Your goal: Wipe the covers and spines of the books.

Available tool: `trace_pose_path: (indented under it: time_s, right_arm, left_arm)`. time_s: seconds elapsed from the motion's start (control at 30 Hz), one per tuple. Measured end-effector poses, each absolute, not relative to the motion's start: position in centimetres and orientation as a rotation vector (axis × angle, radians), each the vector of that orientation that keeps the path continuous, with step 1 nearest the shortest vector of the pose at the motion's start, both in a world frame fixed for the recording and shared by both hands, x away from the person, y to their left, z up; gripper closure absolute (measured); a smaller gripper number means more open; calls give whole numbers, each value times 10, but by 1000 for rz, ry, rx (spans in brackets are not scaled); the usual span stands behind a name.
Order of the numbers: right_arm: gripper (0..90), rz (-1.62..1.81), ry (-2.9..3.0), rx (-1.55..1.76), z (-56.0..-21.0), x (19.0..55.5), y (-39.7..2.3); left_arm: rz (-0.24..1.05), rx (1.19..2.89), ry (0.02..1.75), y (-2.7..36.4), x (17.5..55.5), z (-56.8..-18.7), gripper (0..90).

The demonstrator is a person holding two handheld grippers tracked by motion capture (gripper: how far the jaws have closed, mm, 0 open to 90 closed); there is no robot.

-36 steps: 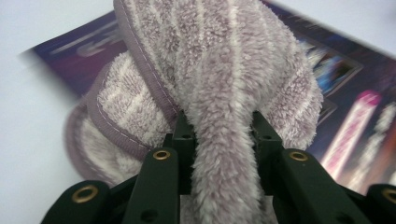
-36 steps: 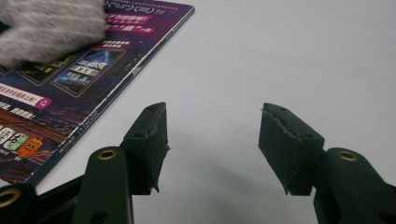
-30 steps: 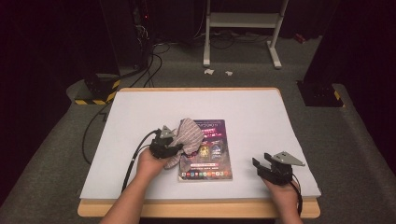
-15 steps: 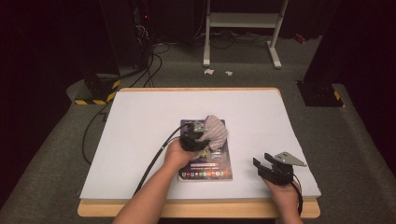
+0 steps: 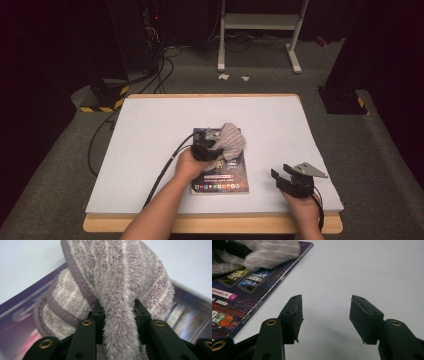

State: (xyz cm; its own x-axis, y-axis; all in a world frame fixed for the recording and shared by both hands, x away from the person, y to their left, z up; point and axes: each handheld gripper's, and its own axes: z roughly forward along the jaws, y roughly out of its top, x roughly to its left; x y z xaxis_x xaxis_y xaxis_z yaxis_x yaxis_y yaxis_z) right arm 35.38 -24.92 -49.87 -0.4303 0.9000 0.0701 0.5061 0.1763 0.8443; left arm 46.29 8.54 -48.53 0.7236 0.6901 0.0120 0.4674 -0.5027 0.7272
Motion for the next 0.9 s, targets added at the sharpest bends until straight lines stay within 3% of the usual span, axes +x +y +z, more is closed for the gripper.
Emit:
trace_pose_path:
  time_s: [0.17, 0.33, 0.5, 0.9]
  right_arm:
    - [443, 1155, 2008, 1325, -499, 353, -248]
    - [443, 1143, 2010, 1327, -499, 355, -246]
    - [443, 1147, 2011, 1322, -499, 354, -245]
    - [445, 1156, 2035, 1300, -499, 355, -243]
  left_arm:
    - [447, 2173, 997, 149, 458, -481, 696]
    - [474, 2187, 1004, 155, 454, -480, 696]
    - [488, 2212, 982, 127, 458, -481, 697]
    - [375, 2239, 783, 22, 469, -484, 697]
